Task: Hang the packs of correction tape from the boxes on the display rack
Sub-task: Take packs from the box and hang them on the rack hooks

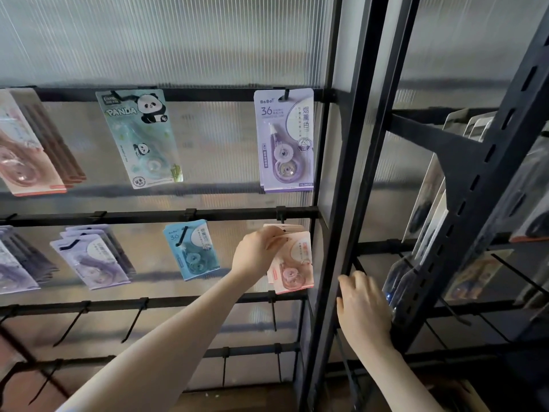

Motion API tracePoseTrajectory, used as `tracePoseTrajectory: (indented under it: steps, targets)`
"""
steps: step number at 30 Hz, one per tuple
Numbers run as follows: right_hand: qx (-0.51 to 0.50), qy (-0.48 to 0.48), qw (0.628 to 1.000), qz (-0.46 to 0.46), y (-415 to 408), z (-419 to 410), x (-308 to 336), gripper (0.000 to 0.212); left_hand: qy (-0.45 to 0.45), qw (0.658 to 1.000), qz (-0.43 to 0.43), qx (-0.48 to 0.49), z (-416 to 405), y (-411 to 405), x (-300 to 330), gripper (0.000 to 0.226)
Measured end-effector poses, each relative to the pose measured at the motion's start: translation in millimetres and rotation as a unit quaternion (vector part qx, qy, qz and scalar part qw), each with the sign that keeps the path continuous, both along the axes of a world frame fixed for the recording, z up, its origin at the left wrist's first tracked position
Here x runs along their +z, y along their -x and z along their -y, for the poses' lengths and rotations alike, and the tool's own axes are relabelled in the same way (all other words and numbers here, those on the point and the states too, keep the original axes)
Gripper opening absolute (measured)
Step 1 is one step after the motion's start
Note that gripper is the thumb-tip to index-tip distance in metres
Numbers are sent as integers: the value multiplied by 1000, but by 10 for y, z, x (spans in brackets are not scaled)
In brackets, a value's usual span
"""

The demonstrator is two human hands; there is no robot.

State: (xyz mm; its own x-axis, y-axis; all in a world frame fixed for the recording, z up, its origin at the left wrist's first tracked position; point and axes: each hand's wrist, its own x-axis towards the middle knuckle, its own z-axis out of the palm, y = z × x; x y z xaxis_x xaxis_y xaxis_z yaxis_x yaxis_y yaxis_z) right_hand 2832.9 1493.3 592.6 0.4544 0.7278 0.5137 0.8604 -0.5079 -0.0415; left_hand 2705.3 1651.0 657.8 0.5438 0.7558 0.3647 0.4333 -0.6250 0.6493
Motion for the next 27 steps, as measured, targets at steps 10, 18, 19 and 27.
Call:
tracePoseTrajectory:
  steps: [10,18,19,27]
  targets:
    - [0,-4,1000,3,25,6,23,43,-60,996,-42,-46,-92,42,-88,25]
    - [2,4,1000,13,12,-9,20,41,-56,997,-28,-37,-147,23,-129,24]
    - [3,5,1000,13,13,-11,22,41,-55,998,-26,-36,-145,22,-125,24]
    - [15,-2,1000,19,15,10,27,40,36,997,64,-15,-114,-25,-135,13]
